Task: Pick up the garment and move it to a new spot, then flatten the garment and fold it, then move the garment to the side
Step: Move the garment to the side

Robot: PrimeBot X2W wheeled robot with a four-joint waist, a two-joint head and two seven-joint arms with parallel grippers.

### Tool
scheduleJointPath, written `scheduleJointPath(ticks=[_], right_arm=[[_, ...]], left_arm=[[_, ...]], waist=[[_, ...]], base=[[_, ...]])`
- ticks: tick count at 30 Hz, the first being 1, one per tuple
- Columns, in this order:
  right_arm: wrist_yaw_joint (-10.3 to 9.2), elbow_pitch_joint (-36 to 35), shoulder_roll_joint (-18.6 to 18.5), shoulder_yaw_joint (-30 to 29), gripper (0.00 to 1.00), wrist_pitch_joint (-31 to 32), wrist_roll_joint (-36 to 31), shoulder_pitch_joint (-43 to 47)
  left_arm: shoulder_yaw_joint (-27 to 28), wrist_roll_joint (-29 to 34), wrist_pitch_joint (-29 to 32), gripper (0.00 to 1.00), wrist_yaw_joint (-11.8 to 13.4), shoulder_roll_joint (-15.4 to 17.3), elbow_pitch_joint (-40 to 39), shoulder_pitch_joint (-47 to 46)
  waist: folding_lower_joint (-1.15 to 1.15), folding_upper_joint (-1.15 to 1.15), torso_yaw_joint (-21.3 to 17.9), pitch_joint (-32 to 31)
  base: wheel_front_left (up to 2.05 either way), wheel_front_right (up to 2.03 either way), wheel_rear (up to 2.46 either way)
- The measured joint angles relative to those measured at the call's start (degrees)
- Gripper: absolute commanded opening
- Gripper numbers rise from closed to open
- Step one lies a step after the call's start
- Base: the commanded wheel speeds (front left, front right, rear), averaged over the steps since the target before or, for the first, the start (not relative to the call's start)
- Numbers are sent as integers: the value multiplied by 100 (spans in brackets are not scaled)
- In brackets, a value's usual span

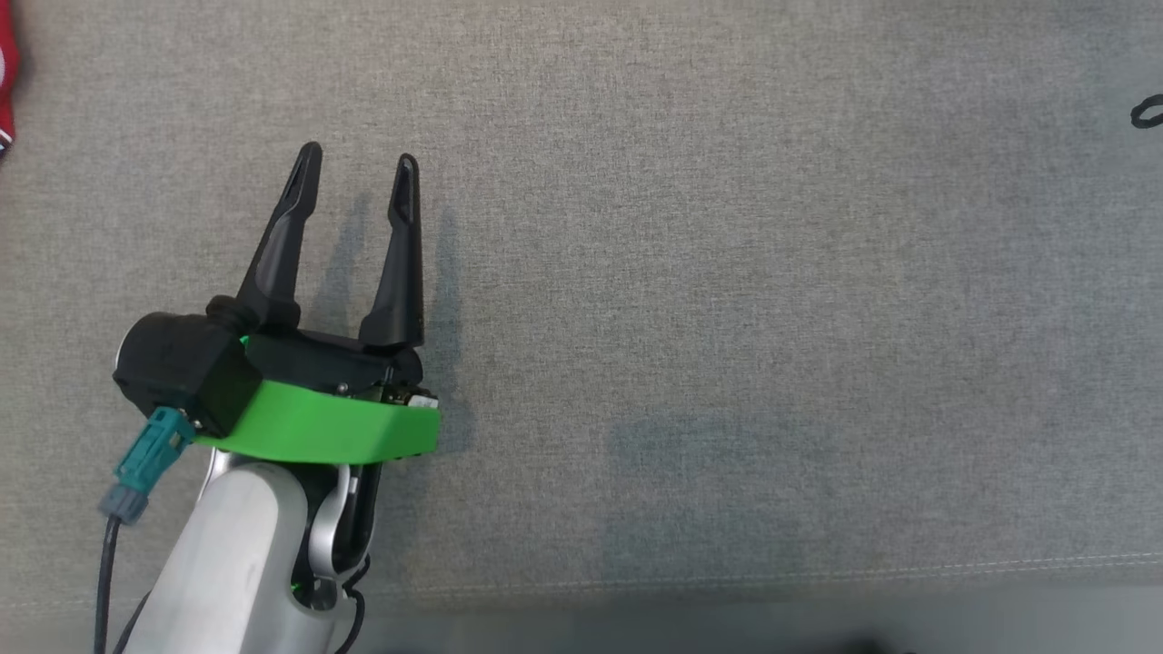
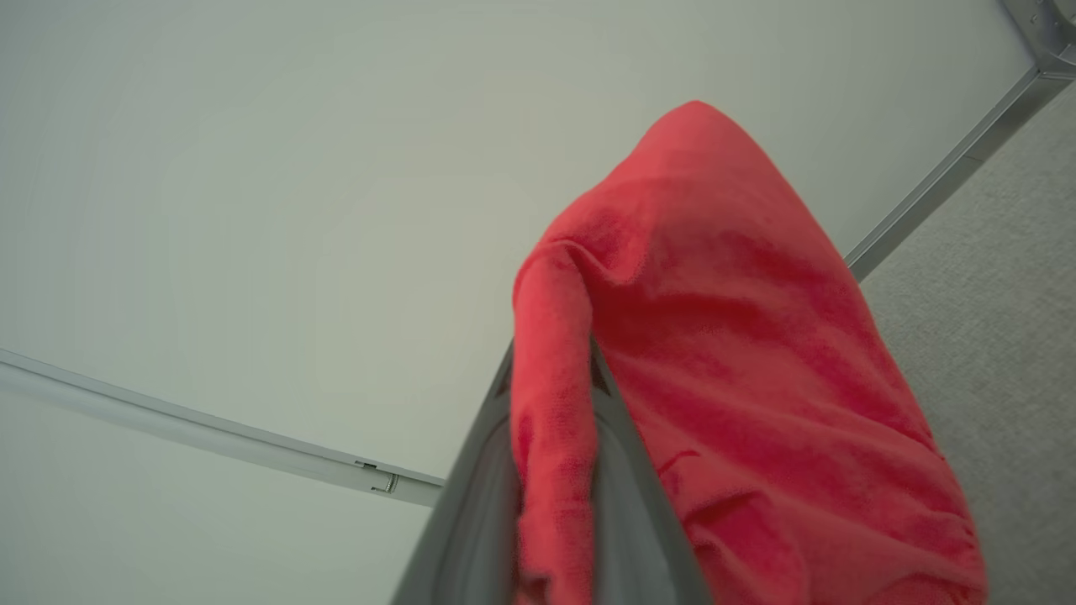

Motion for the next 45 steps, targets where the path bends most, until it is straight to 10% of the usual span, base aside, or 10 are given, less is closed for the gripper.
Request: scheduleJointPath(ticks=[14,38,41,42,45], right_arm=[[468,466,90,-265,0,-197,266,167],[720,1446,229,-213,0,-560,183,731],[768,1545,232,-133,49,-660,46,745],[776,1563,231,-126,98,-672,25,766],[834,1651,232,-85,100,-726,-8,862]], left_arm=[[113,102,26,100,18,198,-73,-103],[13,308,460,100,49,403,-197,-163],[24,308,460,100,49,404,-180,-167],[24,309,460,100,49,404,-175,-167],[19,308,460,100,49,401,-137,-168]], waist=[[0,0,-434,359],[0,0,-1105,541],[0,0,-1135,507],[0,0,-1146,491],[0,0,-1173,435]], base=[[0,0,0],[0,0,0],[0,0,0],[0,0,0],[0,0,0]])
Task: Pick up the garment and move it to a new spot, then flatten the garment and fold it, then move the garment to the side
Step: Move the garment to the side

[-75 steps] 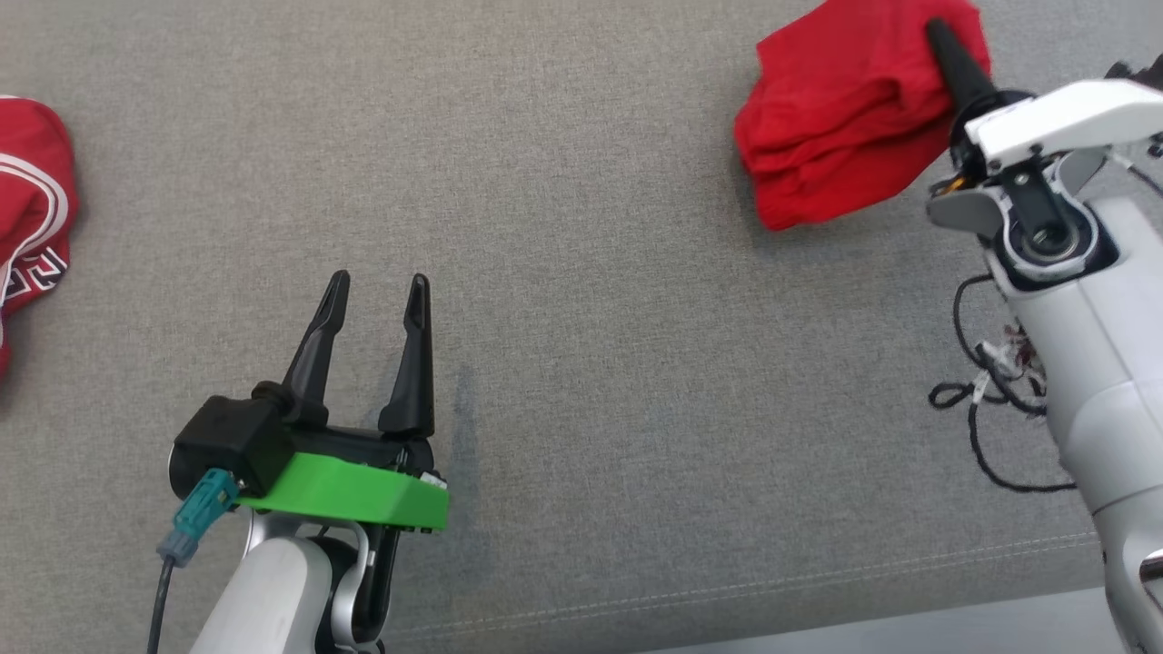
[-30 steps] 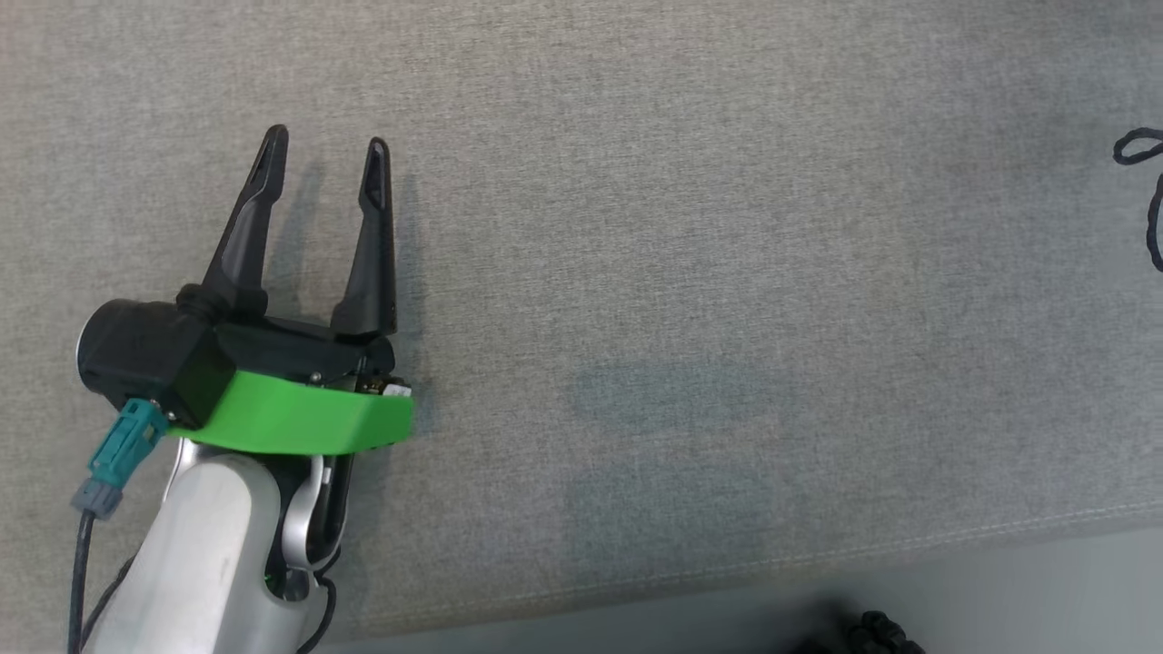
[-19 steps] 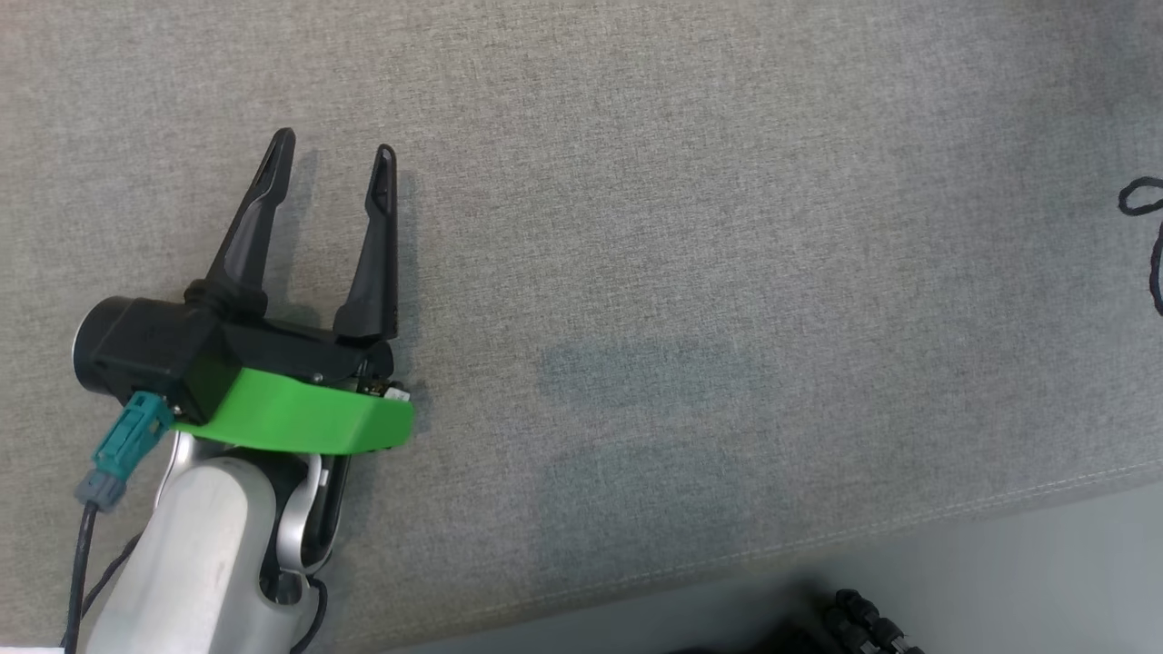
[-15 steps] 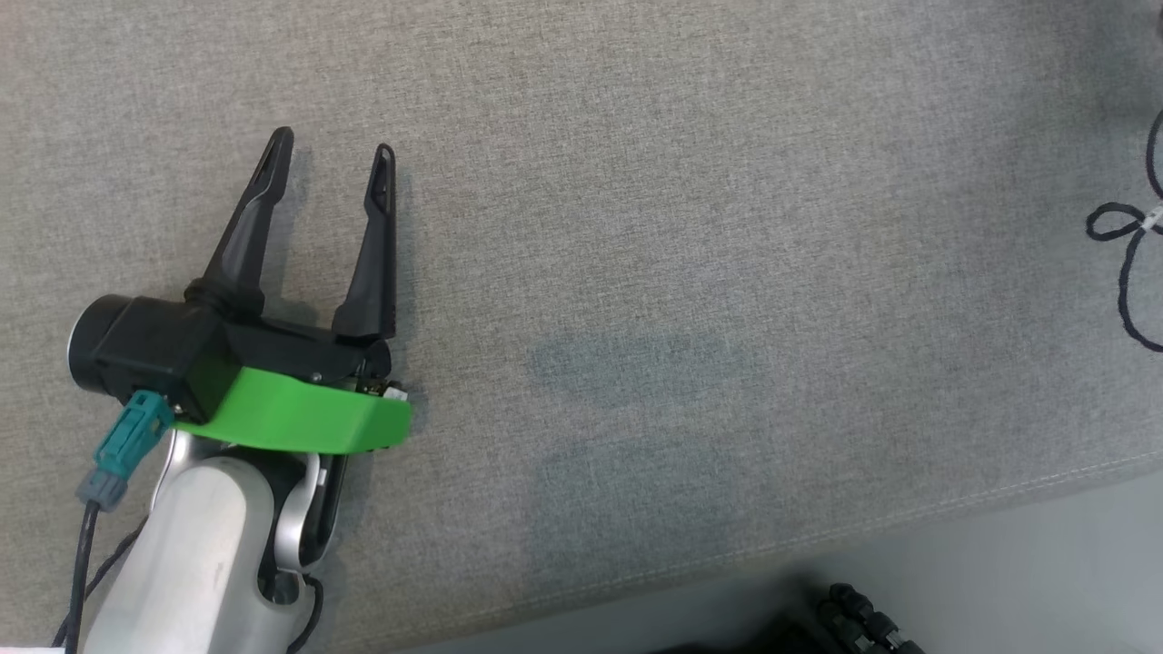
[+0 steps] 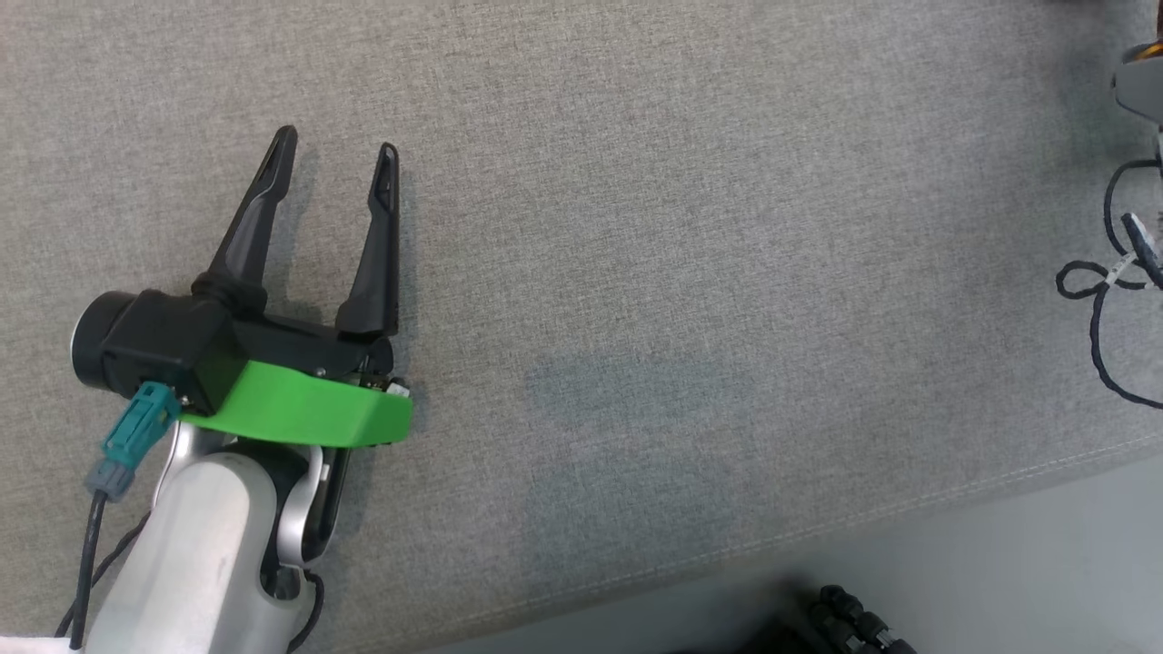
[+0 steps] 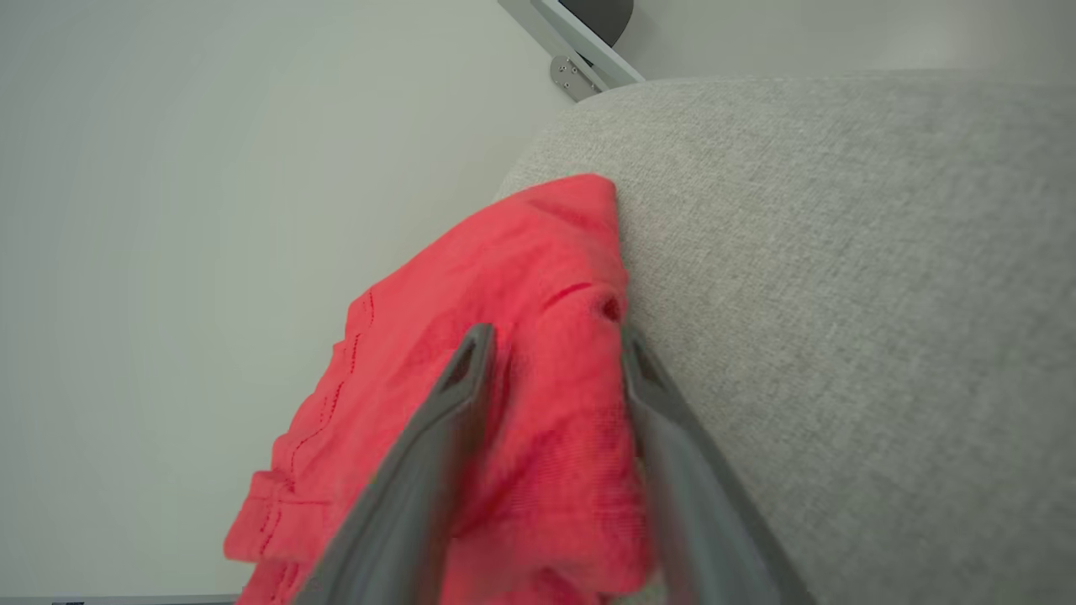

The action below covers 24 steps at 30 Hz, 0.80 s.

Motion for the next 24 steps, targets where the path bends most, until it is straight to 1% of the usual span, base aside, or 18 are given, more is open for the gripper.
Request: scheduleJointPath(ticks=[10,13,15,19,20,24], right_arm=[[107,266,63,208,100,-214,-211,408],[137,282,14,333,100,-385,-422,479],[185,261,-85,475,100,-558,-636,497],[209,118,-286,734,100,-739,-1071,502],[234,62,-307,823,100,-762,-1202,511],[234,-164,-322,1078,100,-808,-1604,545]], left_arm=[[76,-13,-5,100,1,1,40,1],[75,-24,-44,100,1,-4,105,3],[75,-60,-69,100,1,-18,185,5],[87,-194,-199,100,-2,-62,344,12],[98,-227,-240,100,-9,-66,414,13],[132,-271,-375,100,-52,-100,635,20]], waist=[[0,0,-108,-193],[0,0,-150,-271],[0,0,-176,-340],[0,0,-213,-516],[0,0,-220,-571],[0,0,-234,-816]], base=[[0,0,0],[0,0,0],[0,0,0],[0,0,0],[0,0,0],[0,0,0]])
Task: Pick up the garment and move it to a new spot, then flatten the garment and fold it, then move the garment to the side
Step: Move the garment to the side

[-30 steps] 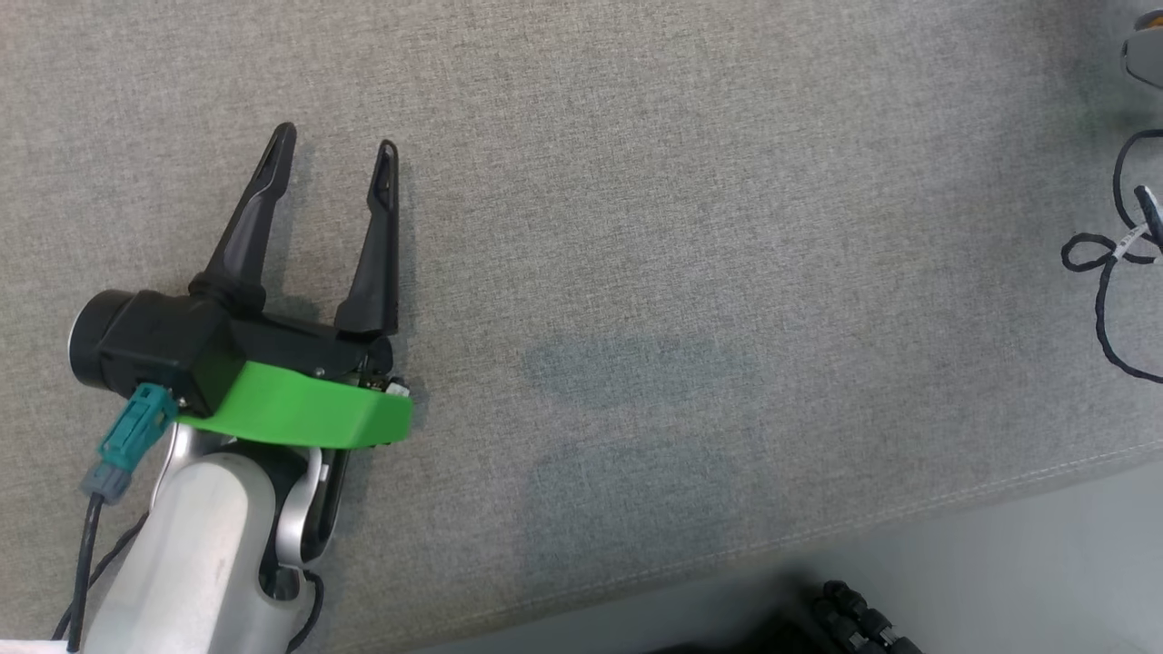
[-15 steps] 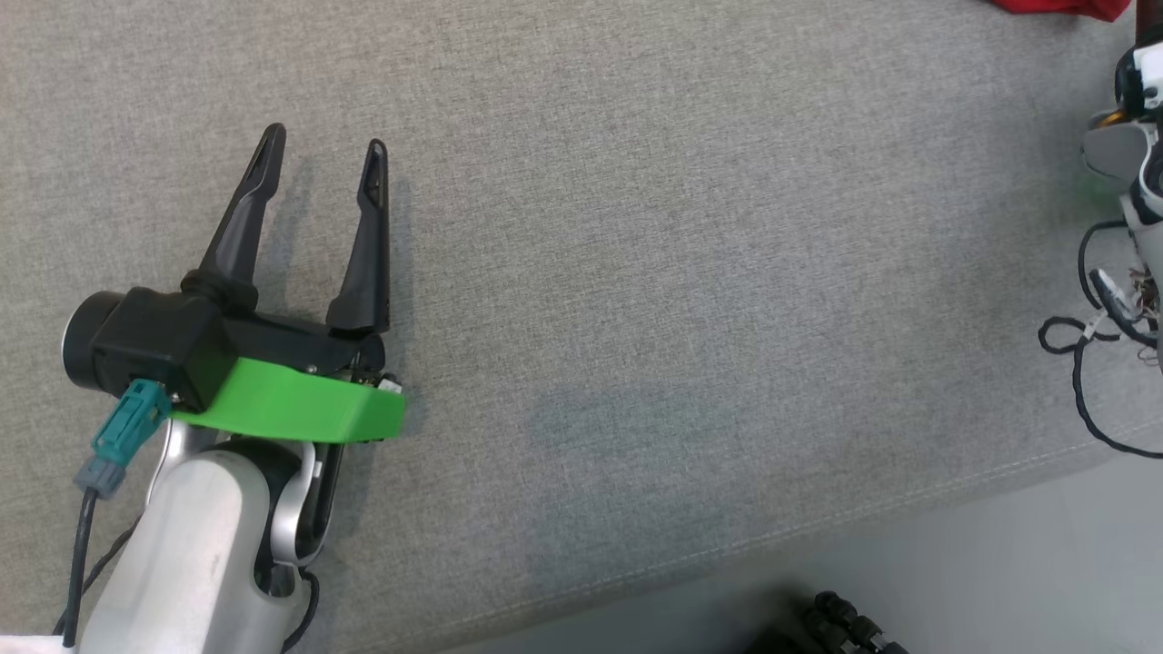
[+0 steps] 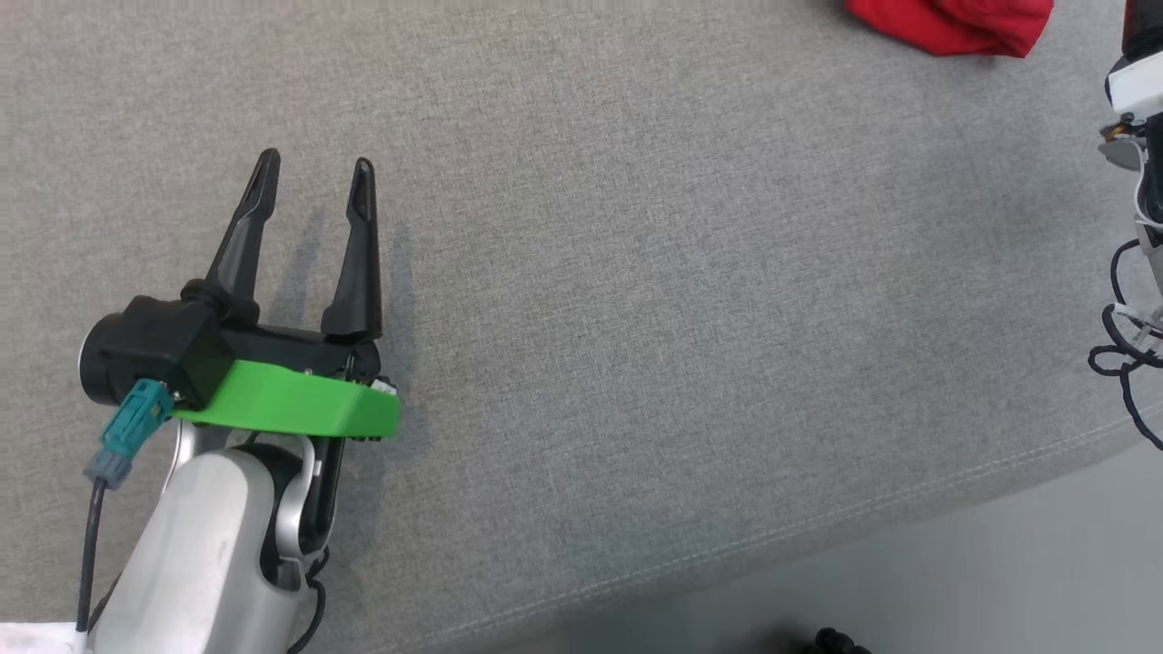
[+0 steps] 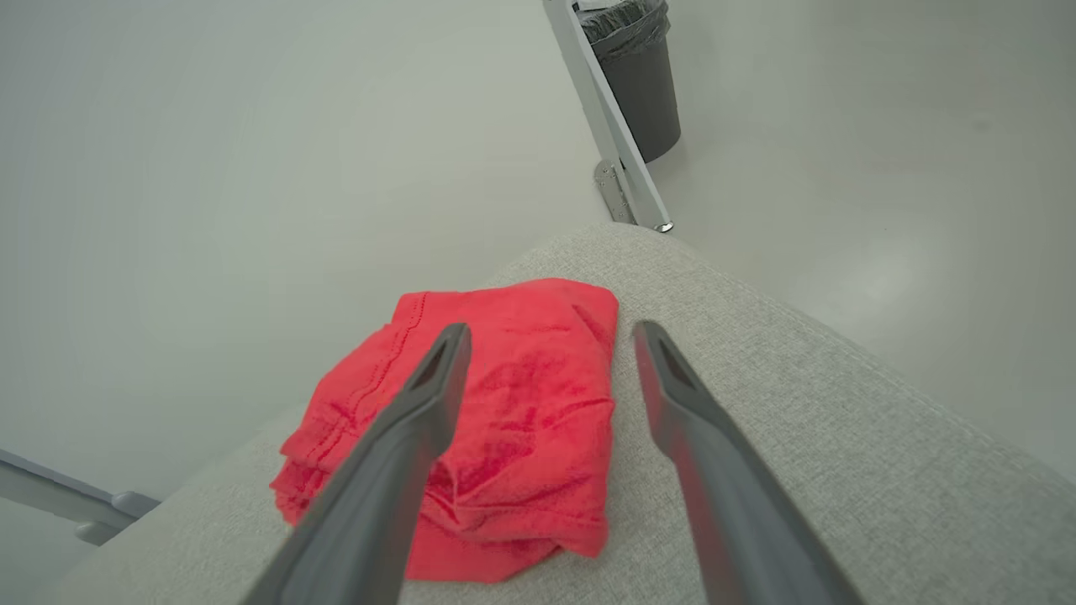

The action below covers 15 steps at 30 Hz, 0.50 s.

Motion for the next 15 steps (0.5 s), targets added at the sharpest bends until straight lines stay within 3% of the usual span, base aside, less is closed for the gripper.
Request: scheduleJointPath(ticks=[7,15], right_arm=[[20,-511,58,269,100,-25,-480,128],[51,-1338,410,326,100,-24,-1065,697]], left_arm=[[24,-47,-154,100,-10,-121,349,6],[68,-47,-271,100,-9,-183,839,285]], waist=[[0,0,26,-510],[0,0,111,-1221]], base=[[0,0,0],[0,0,0]])
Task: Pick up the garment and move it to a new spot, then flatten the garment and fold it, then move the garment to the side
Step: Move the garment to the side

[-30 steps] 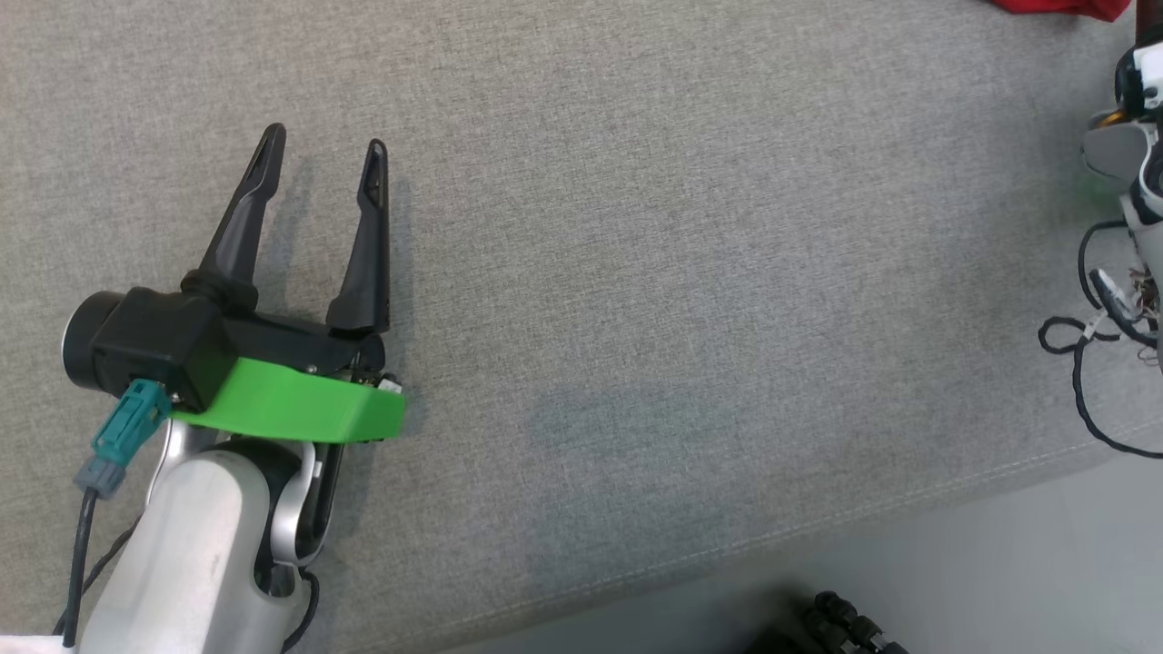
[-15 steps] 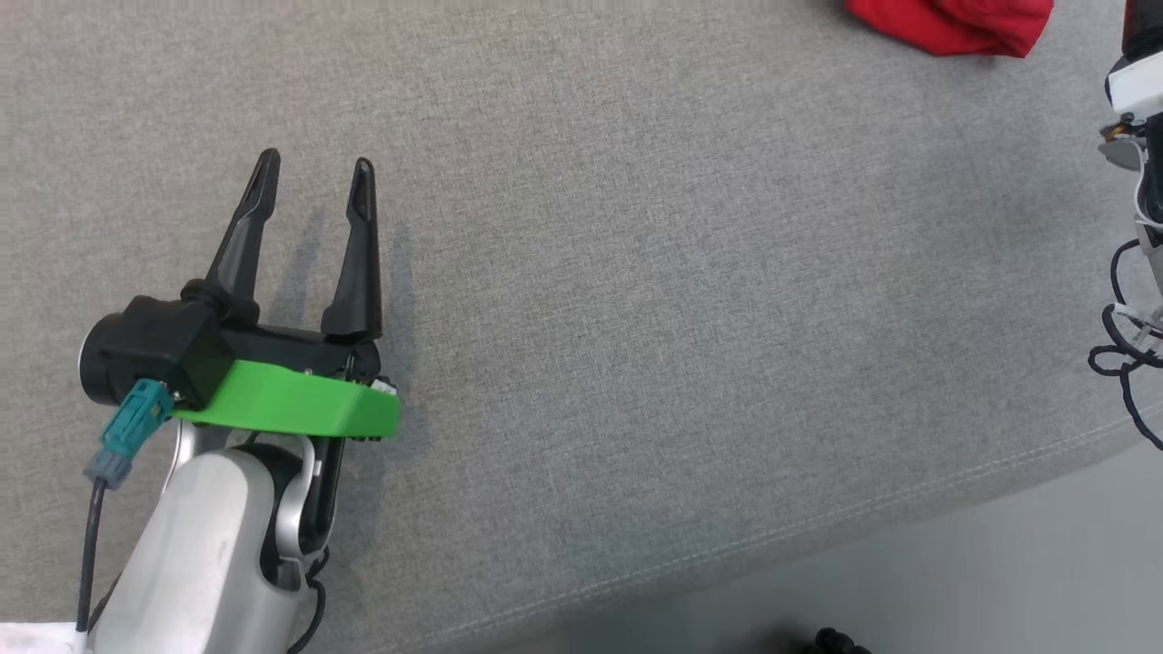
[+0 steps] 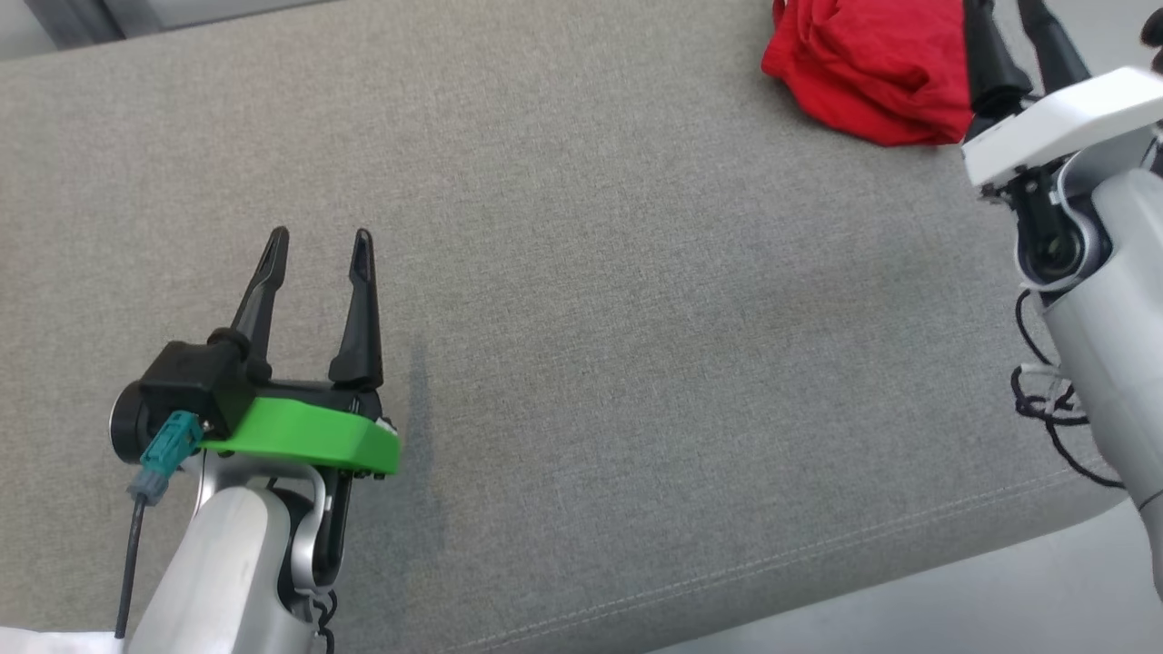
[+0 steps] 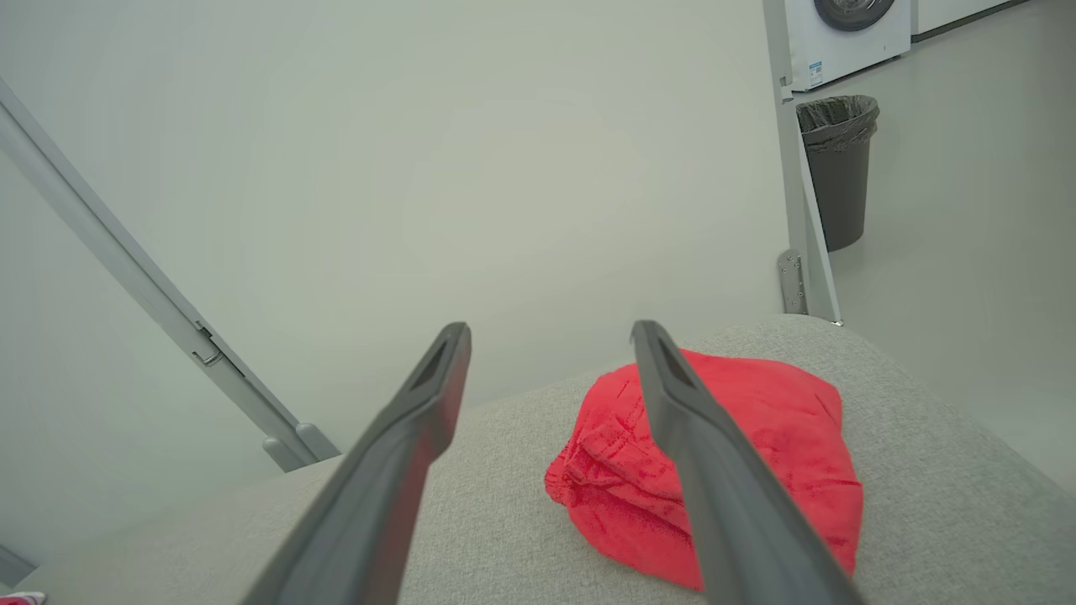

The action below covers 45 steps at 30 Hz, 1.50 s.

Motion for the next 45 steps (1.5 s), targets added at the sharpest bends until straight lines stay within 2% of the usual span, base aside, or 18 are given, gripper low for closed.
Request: scheduleJointPath(ticks=[5,8,20,32,37,45], right_arm=[[-1,-348,176,91,100,0,-363,577],[-66,-506,285,70,100,0,-459,975],[-684,-1452,482,-30,100,0,-1035,2276],[-1123,-2298,552,-243,100,0,-1478,3067],[-1179,-2598,583,-369,100,0,-1595,3494],[-1272,-2916,547,-396,100,0,-1907,3691]], left_arm=[[99,1,-38,100,30,-75,246,251],[141,-1,-51,100,36,-105,379,423],[509,-25,-69,100,155,-136,476,1163],[754,-51,-100,100,209,-136,379,1611],[873,-54,-101,100,210,-140,253,1768],[893,-54,-101,100,211,-156,129,1769]], waist=[[0,0,55,-405],[0,0,89,-649],[0,0,263,-1410],[0,0,401,-1515],[0,0,447,-1515],[0,0,482,-1486]], base=[[0,0,0],[0,0,0],[0,0,0],[0,0,0],[0,0,0],[0,0,0]])
